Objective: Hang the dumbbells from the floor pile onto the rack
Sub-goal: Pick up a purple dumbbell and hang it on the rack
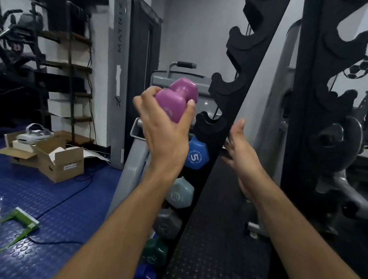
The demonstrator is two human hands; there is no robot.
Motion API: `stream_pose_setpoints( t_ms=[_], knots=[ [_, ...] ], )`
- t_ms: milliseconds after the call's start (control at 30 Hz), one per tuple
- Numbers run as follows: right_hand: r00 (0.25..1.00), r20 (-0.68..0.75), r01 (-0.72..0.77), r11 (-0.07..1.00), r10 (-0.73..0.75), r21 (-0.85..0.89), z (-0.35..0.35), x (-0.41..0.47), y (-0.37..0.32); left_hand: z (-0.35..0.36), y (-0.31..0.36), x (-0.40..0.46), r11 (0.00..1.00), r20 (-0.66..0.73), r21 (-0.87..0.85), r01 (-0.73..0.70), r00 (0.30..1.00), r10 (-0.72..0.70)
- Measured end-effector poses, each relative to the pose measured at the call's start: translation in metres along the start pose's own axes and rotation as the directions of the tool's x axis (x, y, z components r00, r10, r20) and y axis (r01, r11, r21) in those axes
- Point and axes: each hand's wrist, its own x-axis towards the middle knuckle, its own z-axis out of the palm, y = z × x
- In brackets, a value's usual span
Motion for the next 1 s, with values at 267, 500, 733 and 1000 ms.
stream_pose_setpoints(
  t_ms=[267, 500, 733, 1000],
  knots=[
    [0.999, 0.028, 0.032, 0.999, -0.032, -0.013, 0.0, -0.001, -0.002, 0.052, -0.035, 0.004, 0.946, 0.187, 0.196, -0.257, 0.957, 0.221],
    [0.995, 0.039, 0.087, 0.996, -0.087, 0.016, -0.005, -0.01, -0.001, 0.07, -0.034, 0.001, 0.874, 0.234, 0.301, -0.381, 0.918, 0.319],
    [0.994, 0.064, 0.09, 0.995, -0.092, 0.033, -0.01, -0.009, 0.003, 0.08, -0.025, -0.007, 0.929, 0.131, 0.264, -0.258, 0.964, 0.23],
    [0.99, 0.128, 0.056, 0.998, -0.061, 0.037, -0.015, -0.006, 0.011, 0.08, -0.023, -0.007, 0.974, 0.01, 0.194, -0.12, 0.993, 0.12]
  ],
)
